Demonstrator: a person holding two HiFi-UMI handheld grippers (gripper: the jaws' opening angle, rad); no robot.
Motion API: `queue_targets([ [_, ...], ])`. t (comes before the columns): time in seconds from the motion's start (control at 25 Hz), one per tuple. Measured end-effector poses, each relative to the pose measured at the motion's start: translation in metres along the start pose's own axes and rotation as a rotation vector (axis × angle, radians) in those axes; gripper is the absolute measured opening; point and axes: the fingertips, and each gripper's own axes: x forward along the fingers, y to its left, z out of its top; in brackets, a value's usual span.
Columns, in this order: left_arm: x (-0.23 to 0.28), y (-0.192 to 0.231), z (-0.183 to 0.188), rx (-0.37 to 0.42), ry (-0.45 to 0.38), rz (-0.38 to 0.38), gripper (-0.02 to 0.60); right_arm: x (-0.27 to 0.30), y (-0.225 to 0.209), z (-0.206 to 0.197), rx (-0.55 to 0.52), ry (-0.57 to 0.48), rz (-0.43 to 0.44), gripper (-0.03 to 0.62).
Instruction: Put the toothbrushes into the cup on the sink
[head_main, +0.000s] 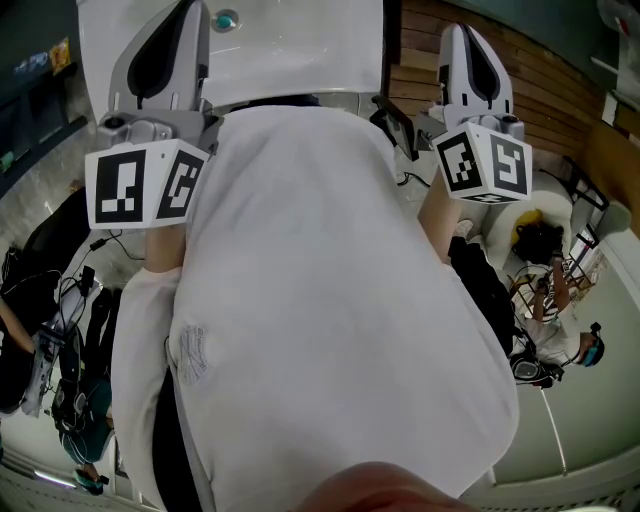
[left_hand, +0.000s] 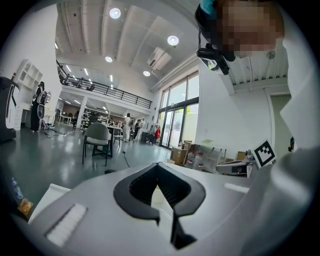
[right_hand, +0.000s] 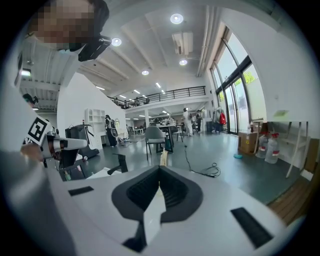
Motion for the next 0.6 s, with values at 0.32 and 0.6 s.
queue_targets([
  [0.32,0.0052,-0.002,-0.0004,0.001,0.004,-0.001,-0.003,0.0021,-0.0043,-0.0001,0.003,0.0,0.001,0.011],
  [0.6,0.0045,-0.0027,0.0009,0.003,0.005,0.001,-0.003,0.0006,-0.0041,0.0014,-0.001,0.005,0.002,0.011],
])
